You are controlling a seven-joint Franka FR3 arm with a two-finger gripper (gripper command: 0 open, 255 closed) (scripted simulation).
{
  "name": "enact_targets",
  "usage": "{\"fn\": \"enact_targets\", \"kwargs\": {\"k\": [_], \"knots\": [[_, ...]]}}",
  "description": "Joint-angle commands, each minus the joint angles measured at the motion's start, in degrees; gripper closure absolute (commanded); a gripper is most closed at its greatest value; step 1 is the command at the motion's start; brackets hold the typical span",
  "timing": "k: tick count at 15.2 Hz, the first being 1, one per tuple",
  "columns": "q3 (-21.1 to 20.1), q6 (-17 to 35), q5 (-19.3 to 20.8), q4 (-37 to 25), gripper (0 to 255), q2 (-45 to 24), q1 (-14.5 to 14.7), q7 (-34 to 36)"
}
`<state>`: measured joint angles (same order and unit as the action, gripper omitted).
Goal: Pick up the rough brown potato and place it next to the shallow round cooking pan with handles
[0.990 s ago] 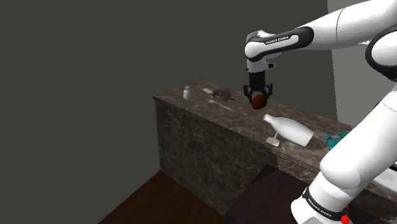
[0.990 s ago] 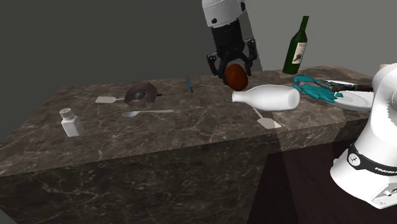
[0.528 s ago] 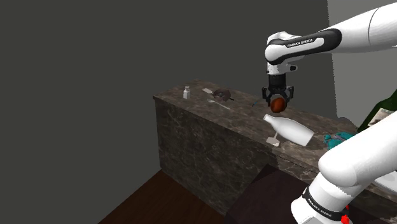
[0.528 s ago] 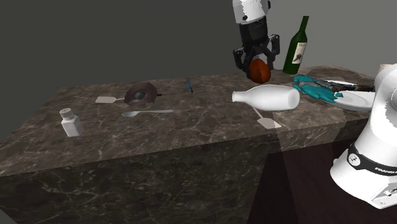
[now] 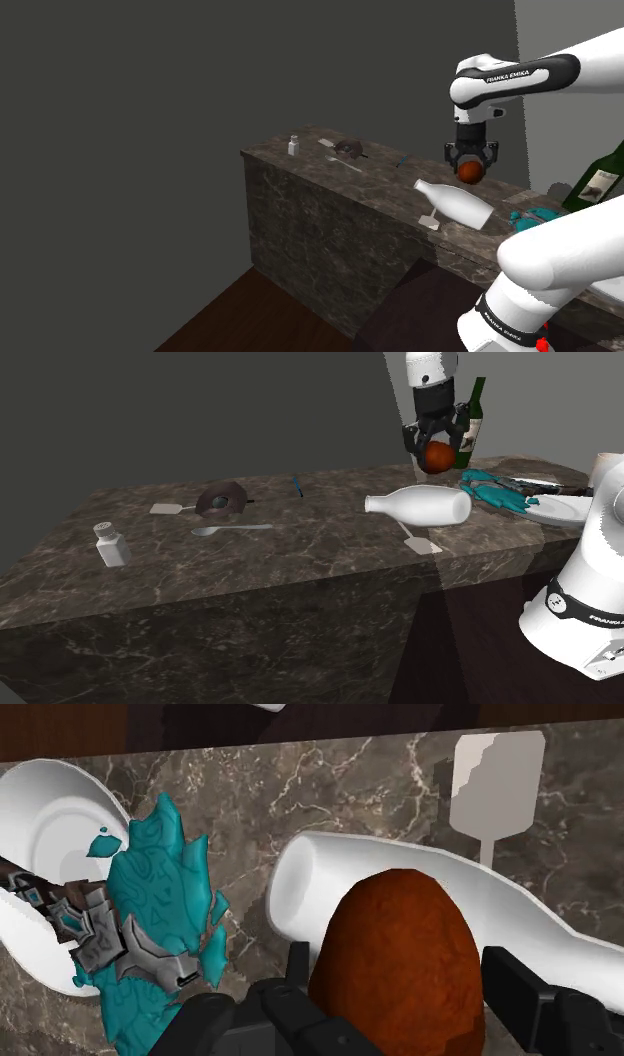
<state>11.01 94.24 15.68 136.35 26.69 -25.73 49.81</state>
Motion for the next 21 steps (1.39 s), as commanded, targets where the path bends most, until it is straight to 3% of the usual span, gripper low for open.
{"fn": "enact_targets", "kwargs": {"k": [1,11,21], "knots": [[1.6,-0.2,1.9,2.0,255,2.8,-1.4,-2.2],[11.3,0.4,12.2,6.2,255,10.1,-9.0,-14.5],[23.1,3.7,21.9,3.6,255,10.4,-15.2,-28.0]]}}
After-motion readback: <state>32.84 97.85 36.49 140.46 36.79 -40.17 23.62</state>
